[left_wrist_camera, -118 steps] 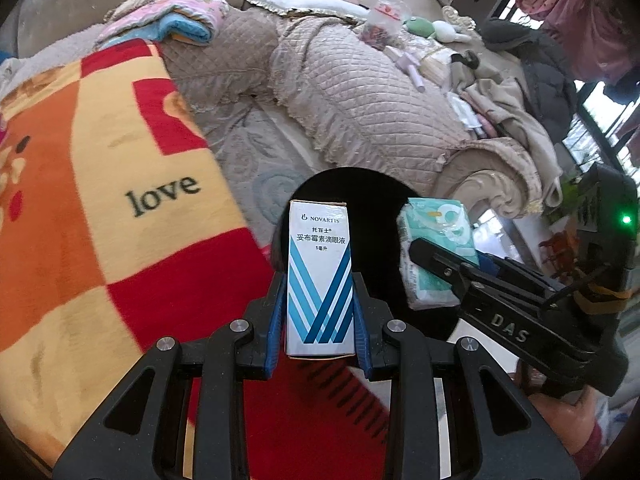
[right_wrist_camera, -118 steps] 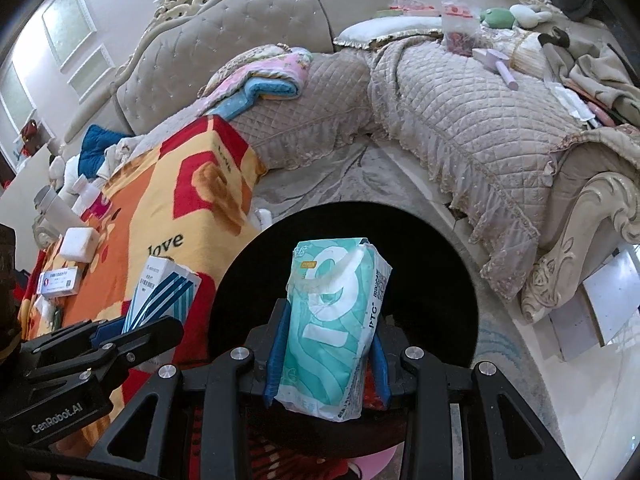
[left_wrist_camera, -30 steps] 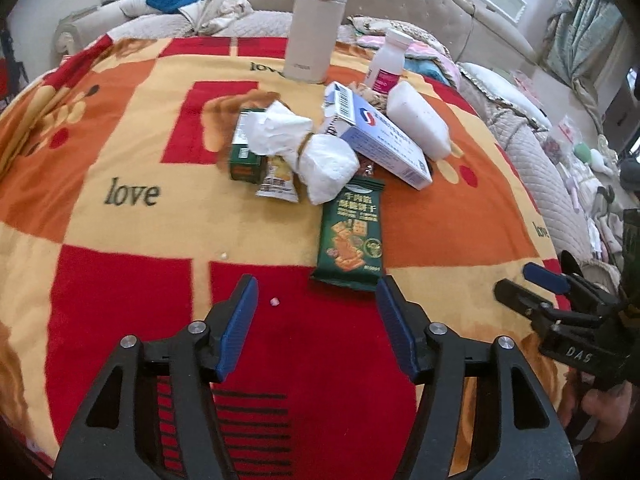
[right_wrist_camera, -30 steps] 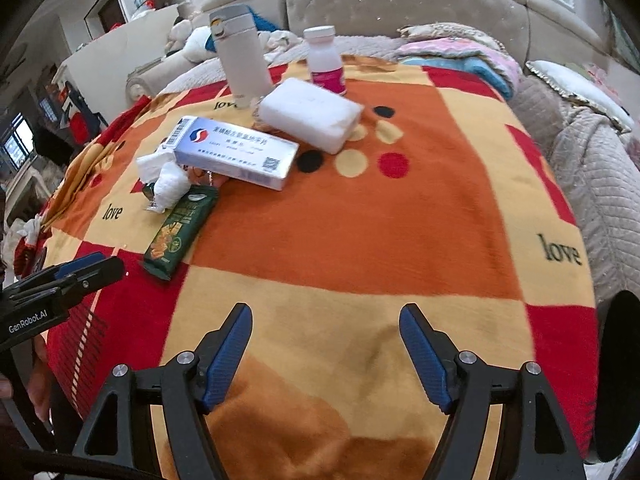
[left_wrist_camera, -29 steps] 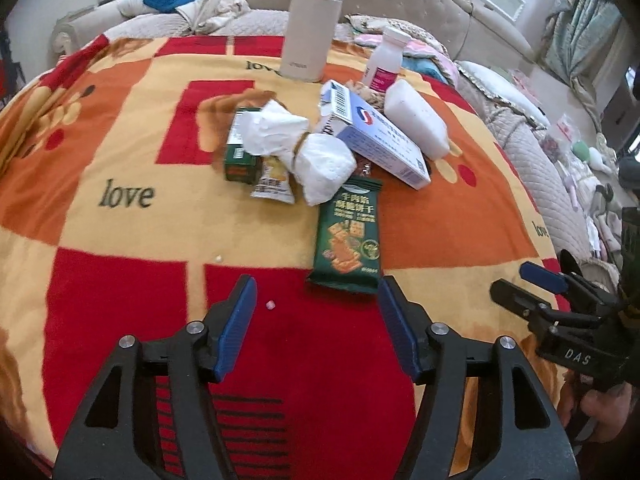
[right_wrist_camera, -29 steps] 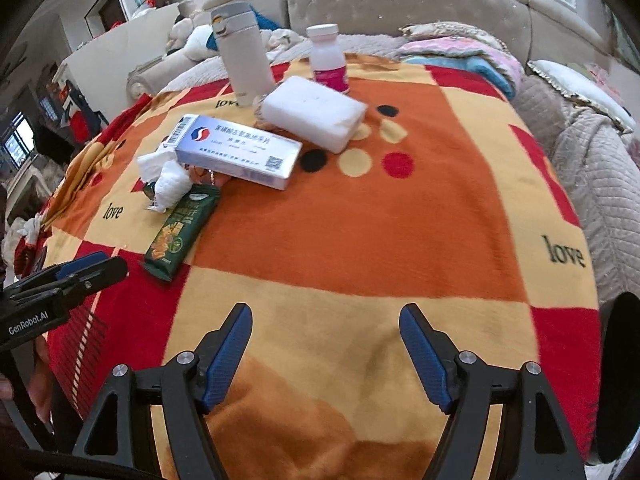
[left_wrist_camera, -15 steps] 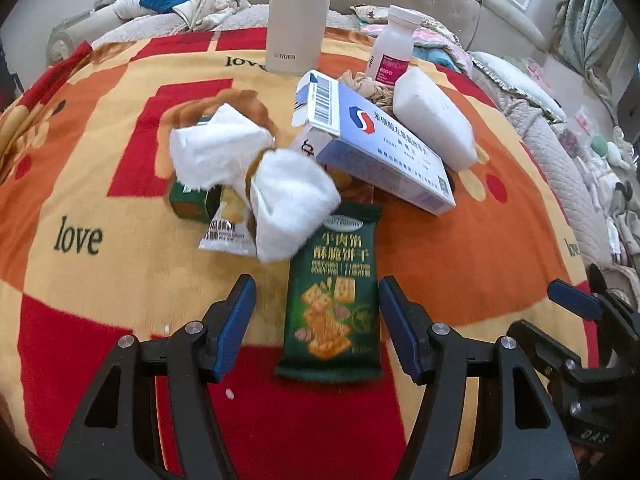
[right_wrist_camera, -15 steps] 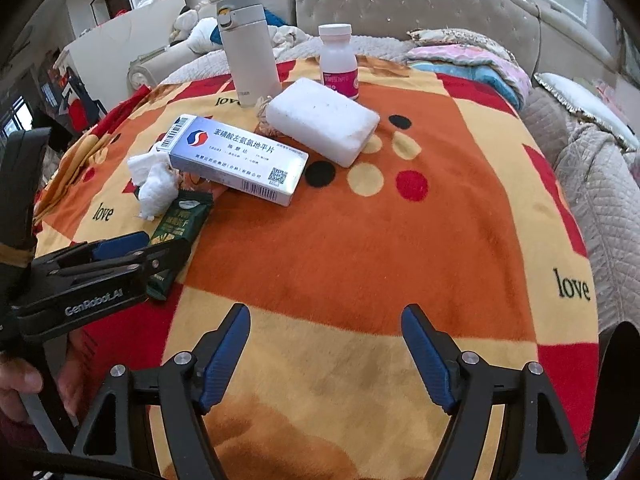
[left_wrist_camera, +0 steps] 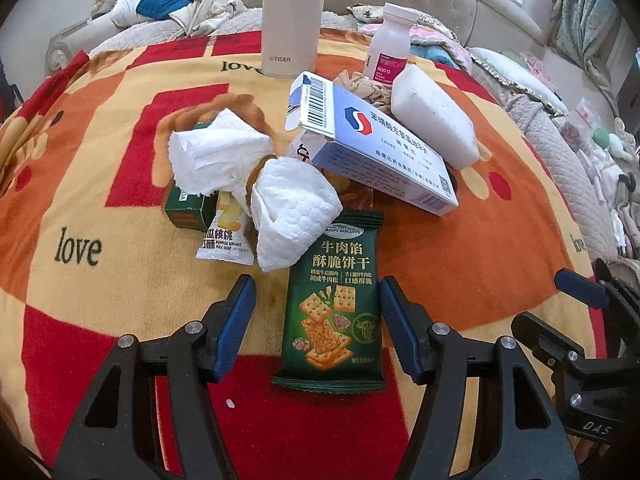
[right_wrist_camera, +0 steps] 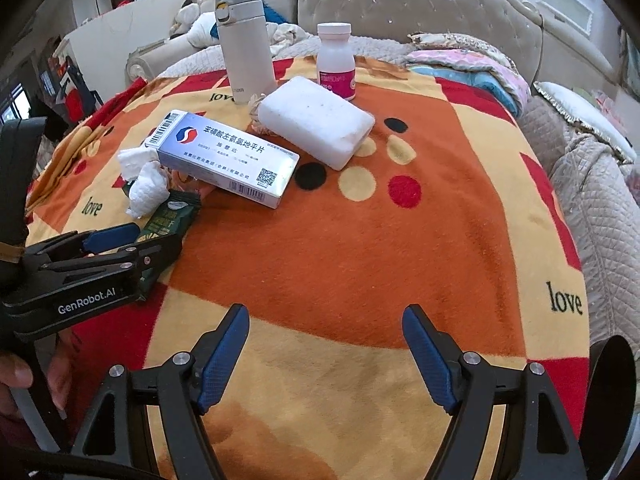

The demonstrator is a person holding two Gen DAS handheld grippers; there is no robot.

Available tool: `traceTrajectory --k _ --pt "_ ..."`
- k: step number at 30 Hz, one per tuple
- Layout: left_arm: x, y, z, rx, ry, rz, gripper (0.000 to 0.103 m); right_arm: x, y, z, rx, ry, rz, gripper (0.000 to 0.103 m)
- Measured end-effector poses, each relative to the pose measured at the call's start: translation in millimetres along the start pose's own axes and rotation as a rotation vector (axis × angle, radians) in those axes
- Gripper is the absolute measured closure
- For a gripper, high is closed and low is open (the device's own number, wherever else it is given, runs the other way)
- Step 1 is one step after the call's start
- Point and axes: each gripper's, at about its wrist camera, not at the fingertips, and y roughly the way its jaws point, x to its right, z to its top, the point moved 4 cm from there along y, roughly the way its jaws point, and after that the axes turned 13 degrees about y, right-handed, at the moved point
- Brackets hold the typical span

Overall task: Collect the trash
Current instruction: 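Return both open tools to the pile on the blanket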

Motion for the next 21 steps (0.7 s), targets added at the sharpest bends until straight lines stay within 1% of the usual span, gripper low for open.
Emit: traceTrajectory --k 9,17,21 --pt "-0.2 -1.8 -2.1 0.011 -0.012 -0.011 0.040 -0.5 1.5 -5.1 0.001 -0.049 -0.062 0.026" --pt "-2.0 -3.7 -4.1 0.017 -0.023 -0.030 0.039 -5.7 -1.1 -8.5 0.028 -0.119 -0.138 0.026" --pt "-0.9 -4.9 -5.6 0.020 -0.018 -0.034 0.036 -7.7 2.0 -11.1 0.015 -0.133 -0.137 0.026"
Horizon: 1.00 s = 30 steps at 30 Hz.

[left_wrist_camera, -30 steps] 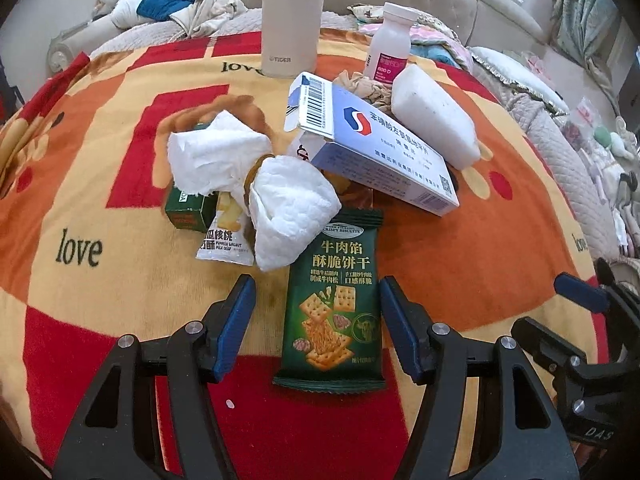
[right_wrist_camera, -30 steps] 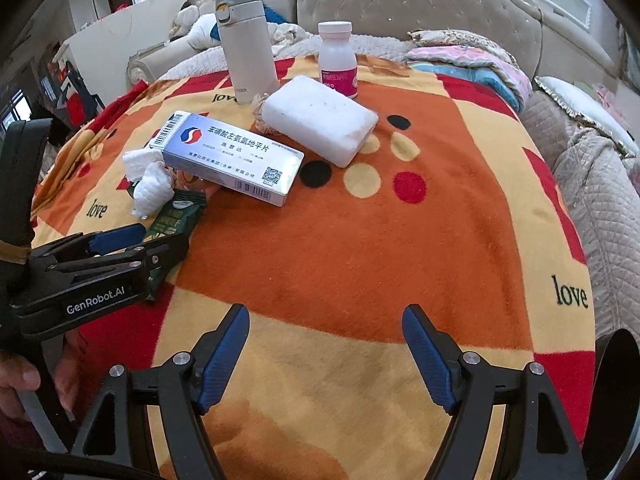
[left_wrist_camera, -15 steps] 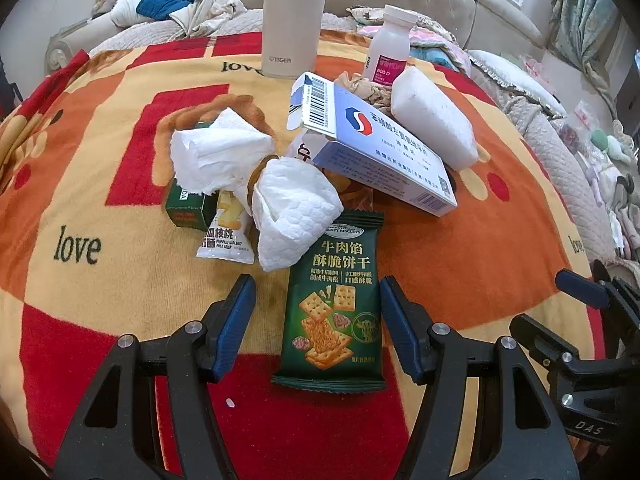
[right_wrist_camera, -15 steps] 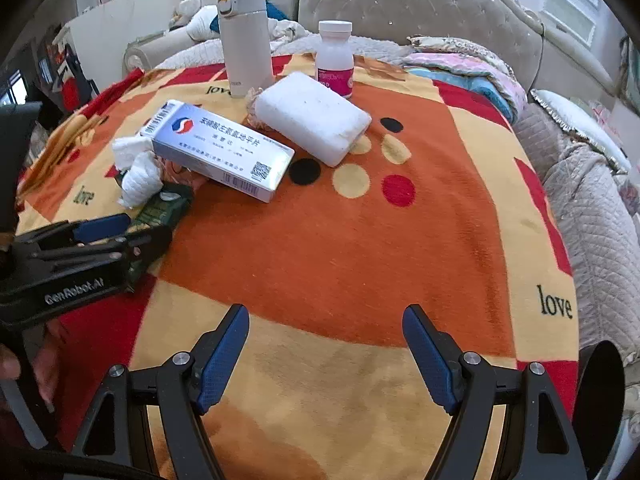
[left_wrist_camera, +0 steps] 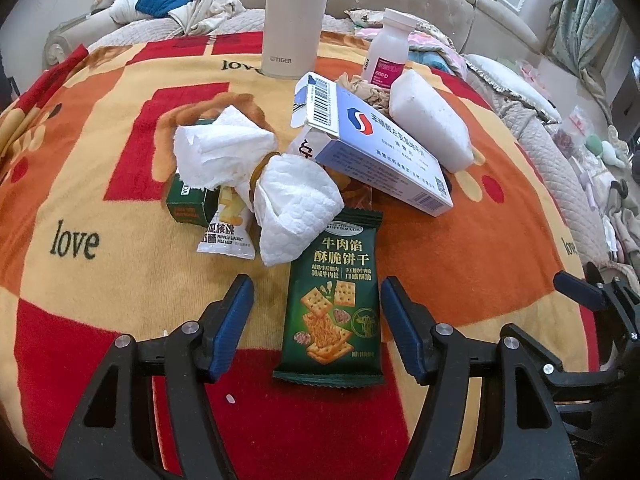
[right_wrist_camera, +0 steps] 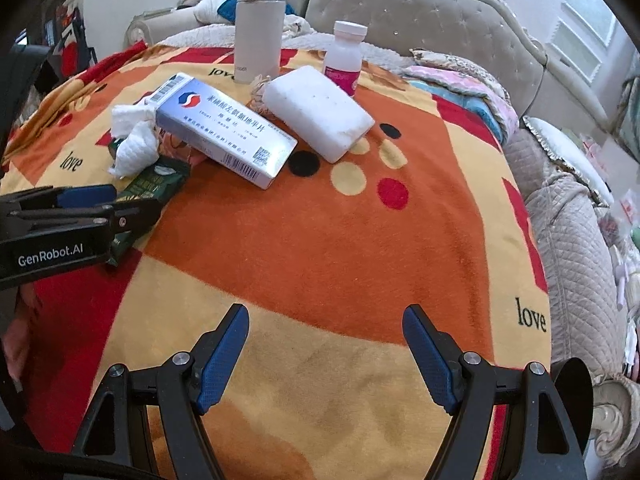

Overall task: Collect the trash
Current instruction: 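Return both open tools to the pile on the blanket, then grasp the green cracker packet with the left tool while the right tool grasps the white medicine box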

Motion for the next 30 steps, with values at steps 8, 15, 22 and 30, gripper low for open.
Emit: traceTrajectory --k 8,15,22,30 --pt "7.4 2.2 1.5 -0.003 0.048 -0.017 0.025 8.8 3.3 3.3 -0.019 0.037 0.025 0.026" --pt "-2.2 1.3 2.5 -0.015 0.054 -0.014 0.066 12.7 6.7 14.1 -0.043 0.103 0.157 0.026" --pt "-30.4 -31.5 -15.9 0.002 0.006 -0.054 0.066 -2.2 17.3 50.5 -0.032 0.133 0.338 0.026" --pt "-74.0 -42.9 -21.8 0.014 -0.077 0.016 0.066 -52.9 32.1 91.4 0.001 -0.072 0.417 0.025"
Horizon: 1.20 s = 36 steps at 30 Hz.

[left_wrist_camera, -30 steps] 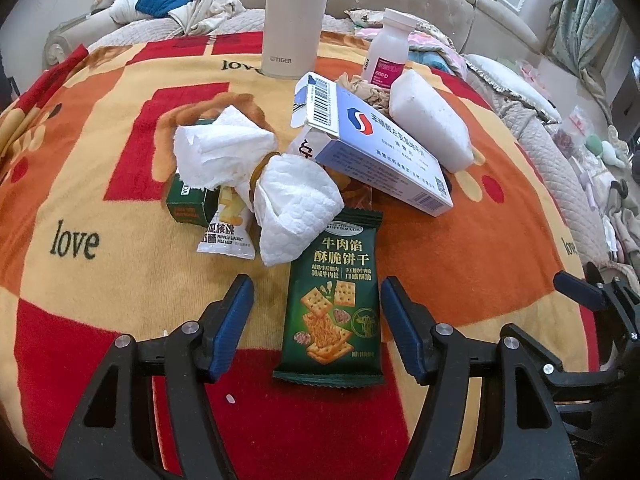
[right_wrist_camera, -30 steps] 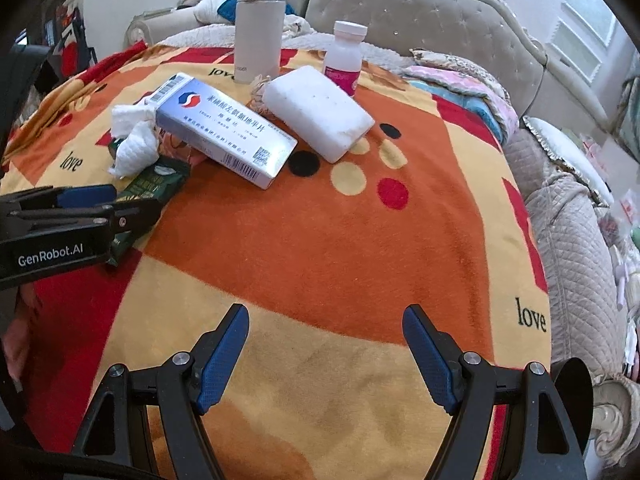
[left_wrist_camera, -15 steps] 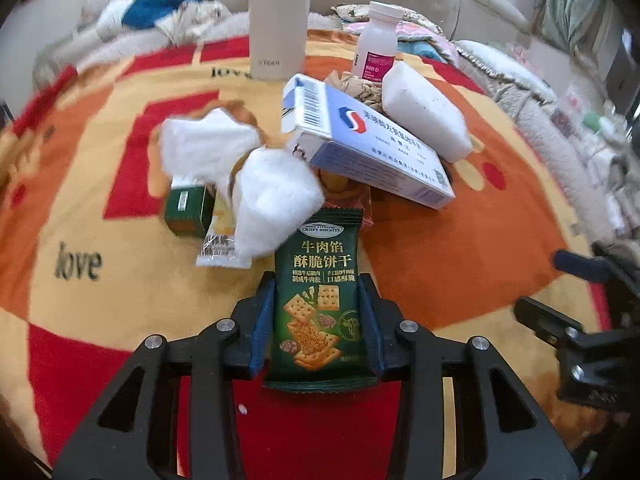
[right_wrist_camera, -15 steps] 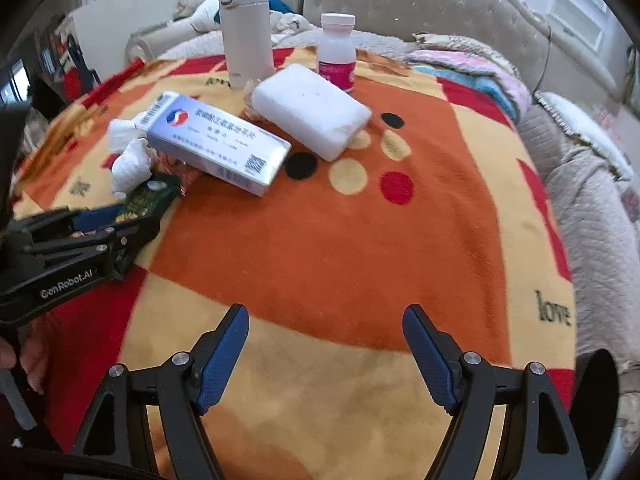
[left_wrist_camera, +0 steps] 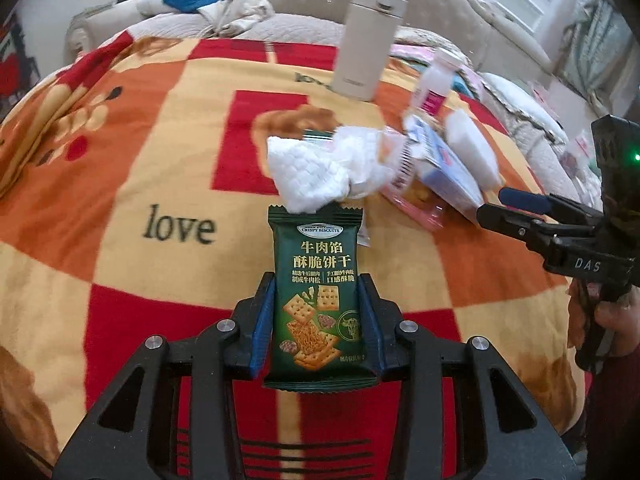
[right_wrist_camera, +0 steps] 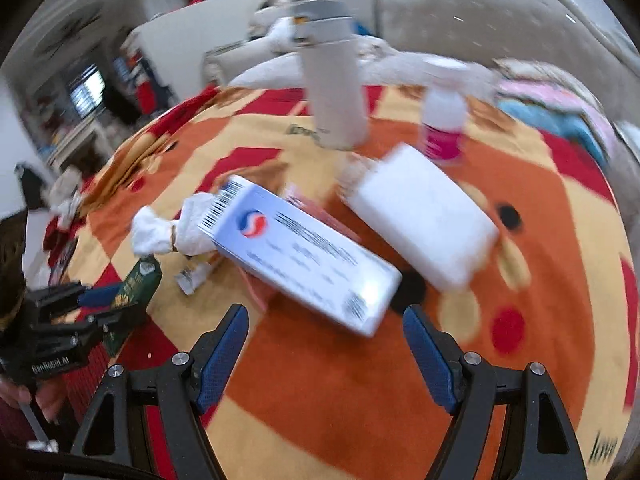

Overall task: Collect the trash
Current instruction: 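Grasp the green cracker packet with the left tool while the right tool grasps the white medicine box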

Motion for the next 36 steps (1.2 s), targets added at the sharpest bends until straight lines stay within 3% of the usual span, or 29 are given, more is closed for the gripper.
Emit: traceTrajectory --k 7,12,14,17,21,25,28,31,36 --pt "-13.9 -10.7 -4.4 0.010 -0.019 -0.001 0.065 -1.8 30.2 15.0 -0.040 -0.094 -0.026 0.025" --pt "-18.8 -8.9 -10.6 -0.003 -0.038 -0.011 0.065 -4.6 32.7 14.9 -0.042 -0.104 0.003 0.021" --pt "-19.2 -6.9 -11.4 -0.006 -0.045 -0.016 0.065 -9.7 26.1 11.5 -0.032 -0.100 0.022 0.039" --pt "-15.5 -7.7 -12.0 -0.001 -0.050 -0.028 0.066 -17.3 12.8 2.3 -0.037 -0.078 0.026 0.050" --pt "-8.6 -13.7 -12.7 0.015 -0.031 -0.026 0.065 -27.7 0.7 -23.1 -0.137 -0.008 0.106 0.056" --pt "-5.9 -19.1 -14.9 0.019 -0.026 -0.030 0.066 -37.3 1.0 -44.3 -0.196 0.025 0.157 0.055" --pt "-6.9 -26.9 -17.0 0.030 -0.022 -0.024 0.066 -42.1 -0.5 -45.1 -0.145 -0.006 0.104 0.050" --pt "-10.6 -34.9 -20.1 0.041 -0.017 -0.012 0.065 -41.6 -1.0 -43.6 -0.143 0.057 0.132 0.038" --pt "-15.9 -37.9 -25.5 0.033 -0.018 0.003 0.065 -34.2 -8.0 -31.4 -0.075 0.099 0.089 0.037"
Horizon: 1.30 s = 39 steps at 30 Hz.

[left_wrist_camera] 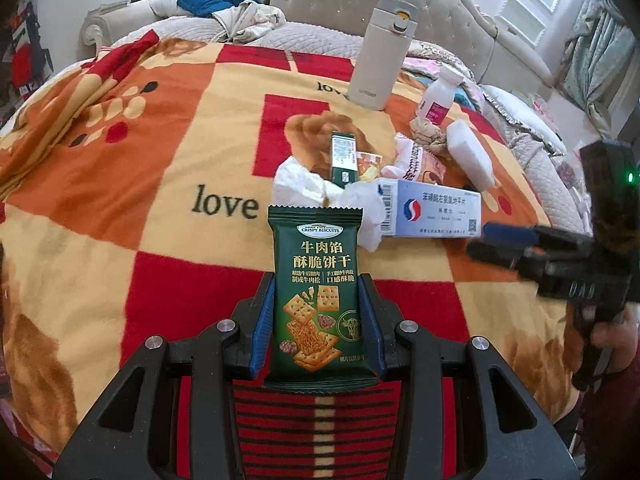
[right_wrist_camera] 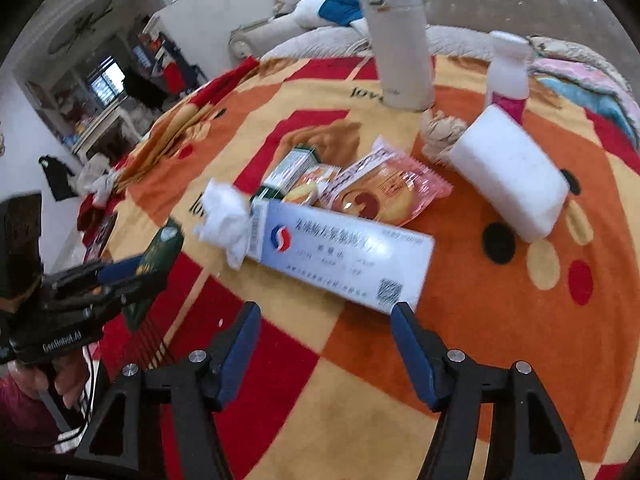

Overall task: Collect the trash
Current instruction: 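Grasp the green cracker packet with the left tool while the right tool grasps the white medicine box, then carry the green cracker packet and white medicine box to the black bin and release both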

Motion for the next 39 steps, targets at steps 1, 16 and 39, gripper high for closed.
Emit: traceTrajectory --k 1,16,39 --pt "-1.3 0.1 -1.1 -0.001 -0.005 -0.001 0.065 5.2 -2.4 6.4 0.030 0.016 -0.028 0.034" --pt "-7.6 -7.7 -11.0 0.001 -0.035 -0.004 0.066 4.2 18.7 8.3 -0.113 0.122 0.191 0.051" --pt "-5.2 -31.3 -24.6 0.030 -0.065 -0.024 0.065 -52.8 30.5 -43.9 -0.038 -0.116 -0.059 0.057"
